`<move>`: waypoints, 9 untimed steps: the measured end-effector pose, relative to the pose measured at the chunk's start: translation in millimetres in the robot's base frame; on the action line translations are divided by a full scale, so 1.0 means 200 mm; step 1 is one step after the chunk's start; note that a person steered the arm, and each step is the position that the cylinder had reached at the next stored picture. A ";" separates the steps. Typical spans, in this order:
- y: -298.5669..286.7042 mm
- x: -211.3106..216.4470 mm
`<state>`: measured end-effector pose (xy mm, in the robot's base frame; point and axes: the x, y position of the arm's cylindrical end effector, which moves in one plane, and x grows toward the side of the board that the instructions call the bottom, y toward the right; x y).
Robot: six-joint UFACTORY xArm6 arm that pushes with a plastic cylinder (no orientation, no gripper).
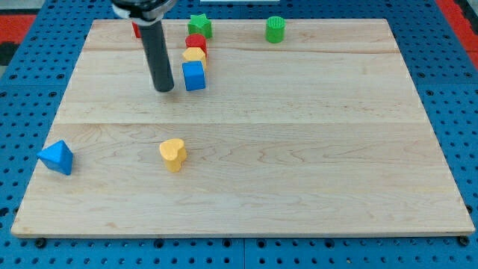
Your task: Move the yellow heart below left to the blue cube
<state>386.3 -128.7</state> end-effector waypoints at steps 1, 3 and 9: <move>0.00 0.24; 0.36 0.77; 0.10 0.73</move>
<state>532.8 -108.7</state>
